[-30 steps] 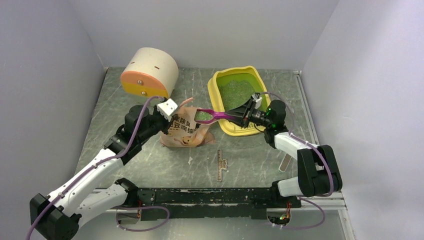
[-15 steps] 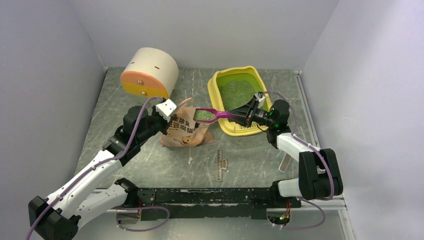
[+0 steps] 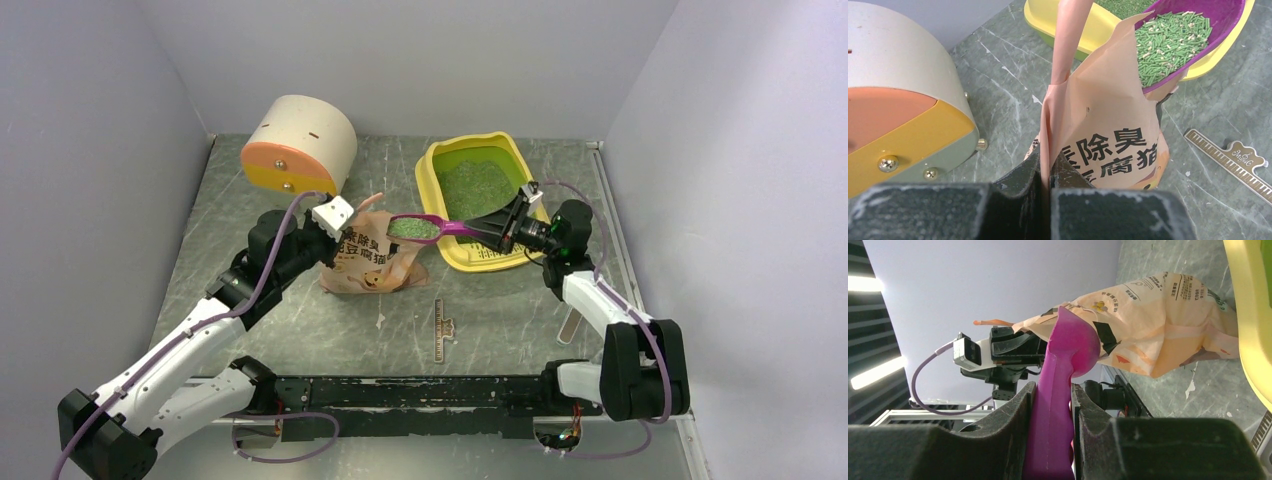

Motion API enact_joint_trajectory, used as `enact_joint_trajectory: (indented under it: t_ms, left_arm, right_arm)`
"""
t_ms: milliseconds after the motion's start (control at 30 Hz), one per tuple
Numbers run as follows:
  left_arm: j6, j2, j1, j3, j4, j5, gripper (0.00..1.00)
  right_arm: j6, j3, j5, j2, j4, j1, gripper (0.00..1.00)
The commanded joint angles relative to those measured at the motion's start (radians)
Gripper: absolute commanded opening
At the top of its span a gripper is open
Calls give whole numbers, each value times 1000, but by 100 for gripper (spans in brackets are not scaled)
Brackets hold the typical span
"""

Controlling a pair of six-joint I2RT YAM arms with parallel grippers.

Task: Fill the litter box with clean litter
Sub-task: 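Scoop the cat litter from the cat litter bag, then pour the cat litter into the litter box.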

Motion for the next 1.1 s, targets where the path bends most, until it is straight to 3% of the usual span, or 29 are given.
enact_joint_trajectory:
  t_ms: [0,433,867,1067]
  left_arm:
    - [-17,-10,3,49,30,-29,5]
    - [-33,2,3,55,34,-43,5]
    - [-55,29,3,50,44,-69,5]
    - [-61,19,3,36,60,-67,5]
  right_arm:
    - [-22,11,-22,-33,-29,-19,0]
    - [-26,2,-56,-63,-70,-83,0]
    - [46,-18,-80,-111,-5,-216,0]
    - [46,-22,-12,-114,-6,-313,0]
